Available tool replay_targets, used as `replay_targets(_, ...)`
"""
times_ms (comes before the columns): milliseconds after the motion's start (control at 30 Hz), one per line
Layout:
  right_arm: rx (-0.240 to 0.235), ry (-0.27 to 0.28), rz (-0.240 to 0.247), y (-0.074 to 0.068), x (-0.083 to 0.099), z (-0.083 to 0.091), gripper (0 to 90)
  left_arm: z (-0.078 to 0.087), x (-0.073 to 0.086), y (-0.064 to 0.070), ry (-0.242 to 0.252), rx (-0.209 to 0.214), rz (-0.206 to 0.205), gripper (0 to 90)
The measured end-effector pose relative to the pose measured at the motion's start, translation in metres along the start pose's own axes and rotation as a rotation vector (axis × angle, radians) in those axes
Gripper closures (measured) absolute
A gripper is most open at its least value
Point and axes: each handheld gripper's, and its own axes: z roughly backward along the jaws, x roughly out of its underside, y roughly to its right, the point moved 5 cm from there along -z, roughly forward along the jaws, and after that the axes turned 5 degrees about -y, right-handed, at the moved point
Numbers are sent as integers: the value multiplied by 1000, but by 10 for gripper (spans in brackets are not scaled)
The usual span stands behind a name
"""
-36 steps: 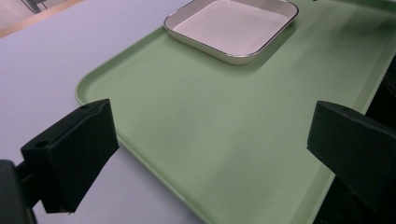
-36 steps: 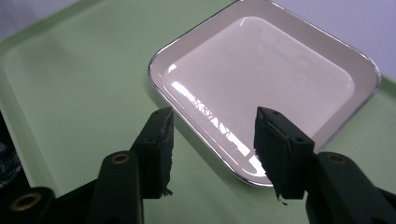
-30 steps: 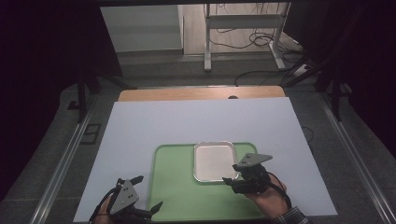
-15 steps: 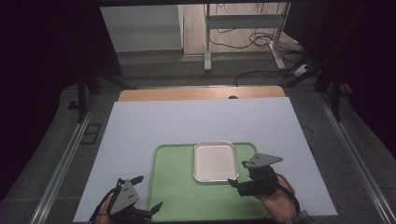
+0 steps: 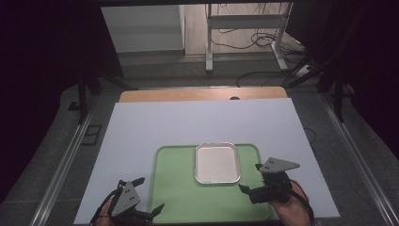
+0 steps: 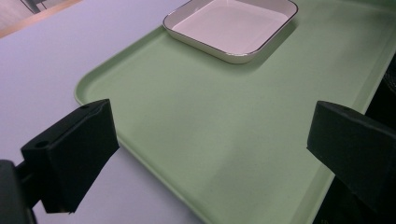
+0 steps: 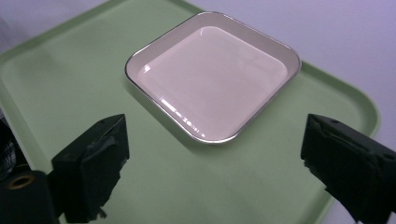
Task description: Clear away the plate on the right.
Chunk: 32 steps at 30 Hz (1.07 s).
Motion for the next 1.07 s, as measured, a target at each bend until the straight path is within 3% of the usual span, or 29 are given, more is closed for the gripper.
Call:
replay_targets(367,16,33,12,4,11,15,0,0,0,0,-1,-1,-1,16)
replay_targets(1067,156,18,-82,33,51,38,0,-1,0,1,-5,-2,-8,17)
